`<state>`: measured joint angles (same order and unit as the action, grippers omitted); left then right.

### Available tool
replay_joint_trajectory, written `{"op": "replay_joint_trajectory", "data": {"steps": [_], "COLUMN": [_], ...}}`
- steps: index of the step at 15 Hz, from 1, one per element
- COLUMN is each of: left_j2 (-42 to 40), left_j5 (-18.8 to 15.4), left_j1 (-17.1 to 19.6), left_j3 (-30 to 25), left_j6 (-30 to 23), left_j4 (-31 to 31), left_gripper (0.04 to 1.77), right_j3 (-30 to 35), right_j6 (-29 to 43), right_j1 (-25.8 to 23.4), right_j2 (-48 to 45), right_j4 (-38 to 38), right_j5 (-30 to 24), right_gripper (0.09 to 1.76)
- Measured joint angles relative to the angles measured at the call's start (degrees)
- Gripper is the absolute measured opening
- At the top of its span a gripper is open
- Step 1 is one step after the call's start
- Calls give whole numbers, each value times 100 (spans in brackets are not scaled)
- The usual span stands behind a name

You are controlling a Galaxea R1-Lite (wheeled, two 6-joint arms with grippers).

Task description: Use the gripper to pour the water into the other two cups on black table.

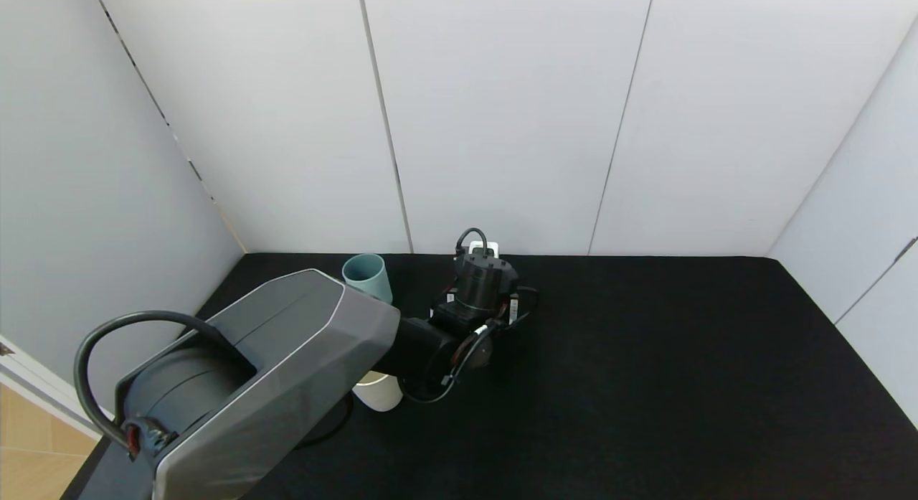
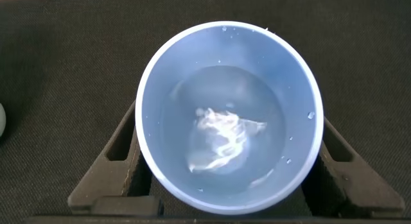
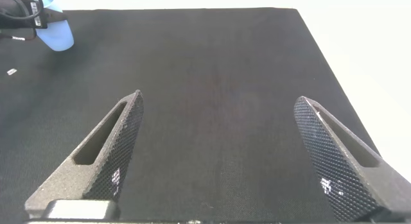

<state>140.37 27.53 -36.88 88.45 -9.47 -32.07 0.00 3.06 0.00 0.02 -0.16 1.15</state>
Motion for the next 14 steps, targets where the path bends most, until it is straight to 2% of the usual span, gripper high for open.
{"op": "replay_joint_trajectory", "data": {"steps": [4,14], "left_j2": [-105,-1111], "left_j5": [0,6], "left_j1": [-28,78], "left_j3": [16,32], "left_j6": [20,118], "left_j4": [49,887], "left_gripper": [126,126], "right_j3": [0,0], "right_j6": [0,0], "right_j1": [0,0], "right_j2": [0,0], "right_j4": [0,0], "right_j5": [0,-2], "right_gripper": [171,171]}}
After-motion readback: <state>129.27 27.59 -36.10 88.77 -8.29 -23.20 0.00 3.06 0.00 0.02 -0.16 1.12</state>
